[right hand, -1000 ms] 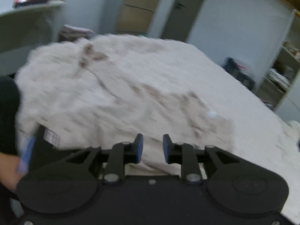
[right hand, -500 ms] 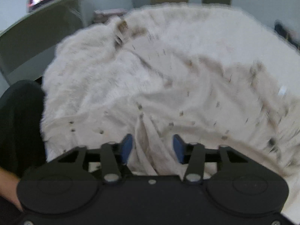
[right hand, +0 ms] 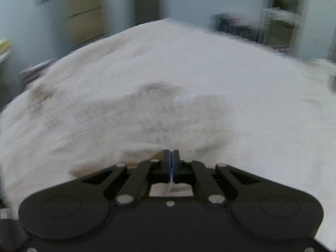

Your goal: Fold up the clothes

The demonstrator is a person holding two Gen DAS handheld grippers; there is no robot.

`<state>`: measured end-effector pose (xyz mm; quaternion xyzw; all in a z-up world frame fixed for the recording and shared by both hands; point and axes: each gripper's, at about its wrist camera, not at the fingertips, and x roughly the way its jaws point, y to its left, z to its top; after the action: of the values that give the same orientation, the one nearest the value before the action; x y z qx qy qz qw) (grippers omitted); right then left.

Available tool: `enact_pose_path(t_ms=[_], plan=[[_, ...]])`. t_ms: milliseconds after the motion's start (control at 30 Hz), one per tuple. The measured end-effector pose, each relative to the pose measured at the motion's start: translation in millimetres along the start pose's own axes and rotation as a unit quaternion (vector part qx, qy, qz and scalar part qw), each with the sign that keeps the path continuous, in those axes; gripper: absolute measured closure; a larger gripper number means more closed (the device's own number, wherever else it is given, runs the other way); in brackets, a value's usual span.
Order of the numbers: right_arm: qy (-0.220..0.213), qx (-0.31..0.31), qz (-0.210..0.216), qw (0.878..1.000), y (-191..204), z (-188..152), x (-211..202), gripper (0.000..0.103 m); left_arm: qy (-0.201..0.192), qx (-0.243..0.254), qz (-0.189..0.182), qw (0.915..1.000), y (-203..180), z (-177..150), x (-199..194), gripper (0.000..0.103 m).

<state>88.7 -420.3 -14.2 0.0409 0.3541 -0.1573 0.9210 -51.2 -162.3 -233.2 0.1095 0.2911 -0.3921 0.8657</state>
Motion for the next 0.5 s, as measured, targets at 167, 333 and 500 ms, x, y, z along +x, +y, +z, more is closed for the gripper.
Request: enact_pose_path(t_ms=[167, 333, 500], plan=[[-0.024, 0.124, -0.172, 0.977, -122, -29, -8, 0.103, 0.007, -0.006, 0.018, 0.9998, -4, 5, -7, 0.0], [-0.018, 0.207, -0.245, 0.947, -189, -92, 2, 0.103, 0.011, -0.026, 0.031, 0.9991, -6, 8, -17, 0.0], [-0.146, 0.192, -0.25, 0.938, -187, -77, -65, 0.103, 0.021, -0.063, 0.016, 0.9977, -5, 13, -22, 0.0]])
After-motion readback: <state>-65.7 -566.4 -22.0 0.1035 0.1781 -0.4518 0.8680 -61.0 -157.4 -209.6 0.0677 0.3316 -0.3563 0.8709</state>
